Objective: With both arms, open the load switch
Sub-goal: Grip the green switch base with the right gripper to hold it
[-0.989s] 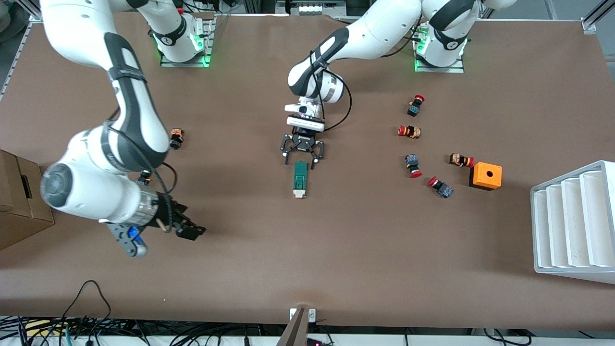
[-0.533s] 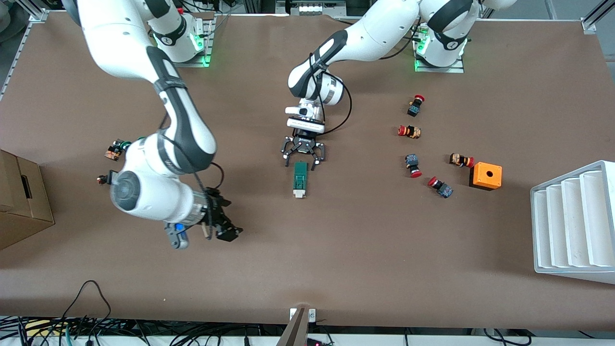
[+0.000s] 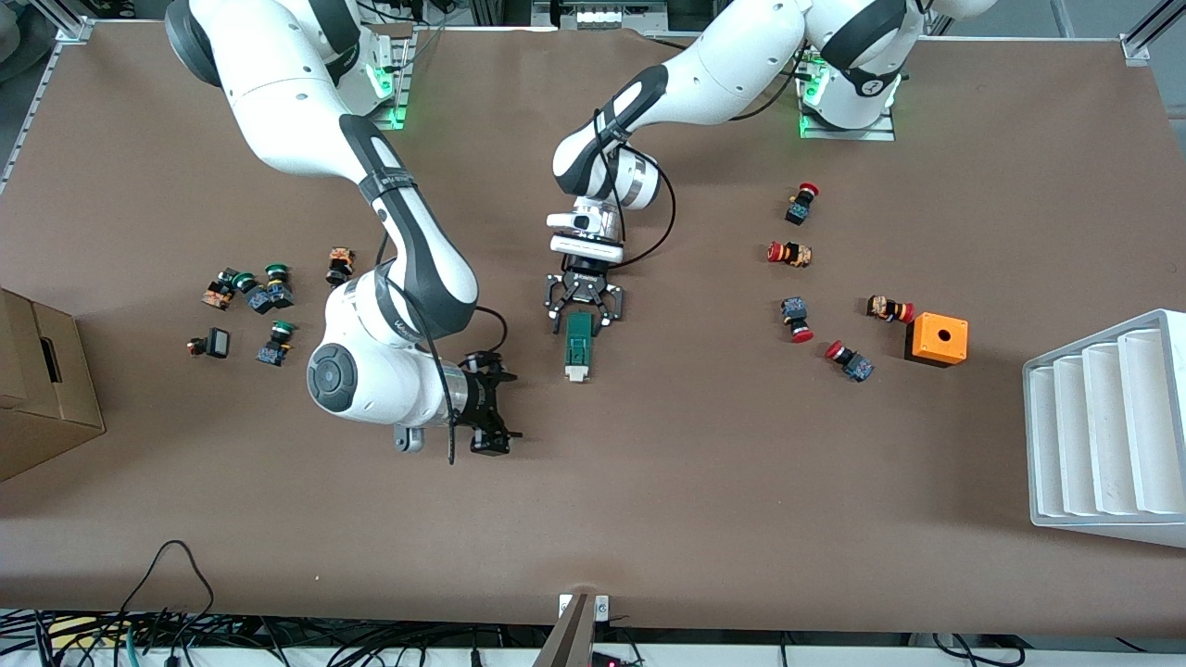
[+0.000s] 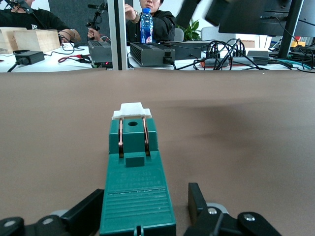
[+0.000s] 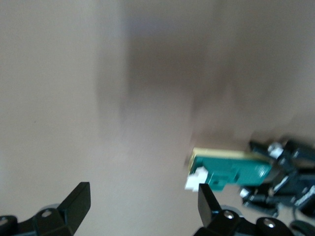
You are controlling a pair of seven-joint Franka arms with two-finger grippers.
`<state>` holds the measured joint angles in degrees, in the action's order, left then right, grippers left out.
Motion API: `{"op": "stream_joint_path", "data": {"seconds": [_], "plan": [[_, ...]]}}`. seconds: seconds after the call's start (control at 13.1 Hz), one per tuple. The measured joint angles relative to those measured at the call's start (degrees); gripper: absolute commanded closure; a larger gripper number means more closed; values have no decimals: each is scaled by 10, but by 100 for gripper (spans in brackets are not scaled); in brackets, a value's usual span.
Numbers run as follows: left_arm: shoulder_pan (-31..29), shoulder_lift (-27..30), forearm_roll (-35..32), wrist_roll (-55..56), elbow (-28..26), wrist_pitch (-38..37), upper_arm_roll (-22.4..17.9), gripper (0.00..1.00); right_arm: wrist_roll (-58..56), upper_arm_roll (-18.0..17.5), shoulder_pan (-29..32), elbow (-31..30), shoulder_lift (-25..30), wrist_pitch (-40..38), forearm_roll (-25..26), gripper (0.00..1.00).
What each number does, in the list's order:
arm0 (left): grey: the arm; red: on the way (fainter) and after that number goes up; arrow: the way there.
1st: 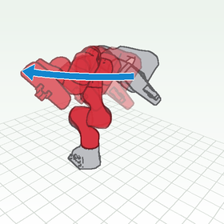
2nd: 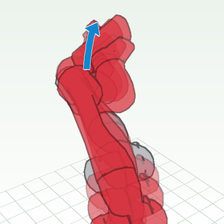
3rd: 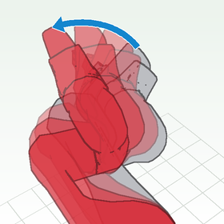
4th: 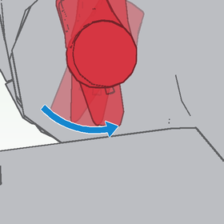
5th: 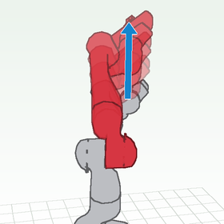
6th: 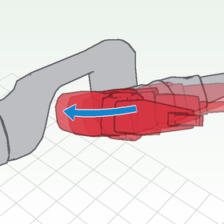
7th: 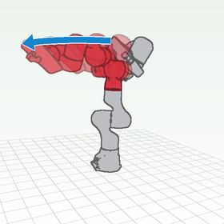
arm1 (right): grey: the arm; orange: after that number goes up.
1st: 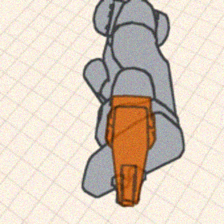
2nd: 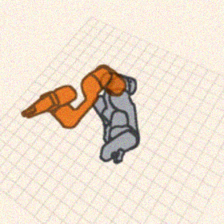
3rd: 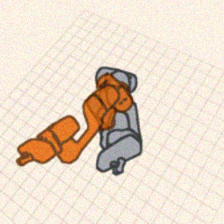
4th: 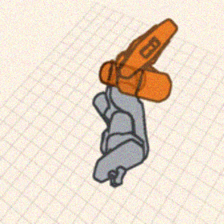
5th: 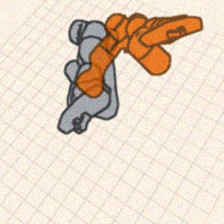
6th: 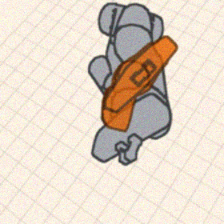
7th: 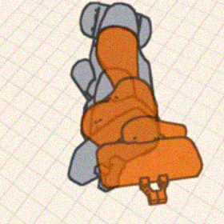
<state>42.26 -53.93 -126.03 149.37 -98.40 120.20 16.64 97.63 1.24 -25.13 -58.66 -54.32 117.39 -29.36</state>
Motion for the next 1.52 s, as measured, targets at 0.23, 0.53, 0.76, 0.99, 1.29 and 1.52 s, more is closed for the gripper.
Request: {"op": "stream_joint_path", "data": {"seconds": [0.23,0.53,0.76,0.99,1.29,1.52], "plan": [[0,1,1,1,-4,-9,0,50,59,-2,-24,3,-11,27,-12,8],[0,1,4,3,-6,-15,0,50,105,-2,-59,3,-39,38,-12,15],[0,1,4,3,-6,-15,0,50,109,-1,-61,1,-42,29,-10,15],[0,1,4,3,-6,-15,0,50,109,-1,-64,-7,-45,23,3,20],[0,1,4,3,-6,-15,0,50,109,-1,-76,-11,-46,8,17,24],[0,1,4,3,-6,-15,0,50,109,-1,-77,-11,-46,1,17,26]]}}
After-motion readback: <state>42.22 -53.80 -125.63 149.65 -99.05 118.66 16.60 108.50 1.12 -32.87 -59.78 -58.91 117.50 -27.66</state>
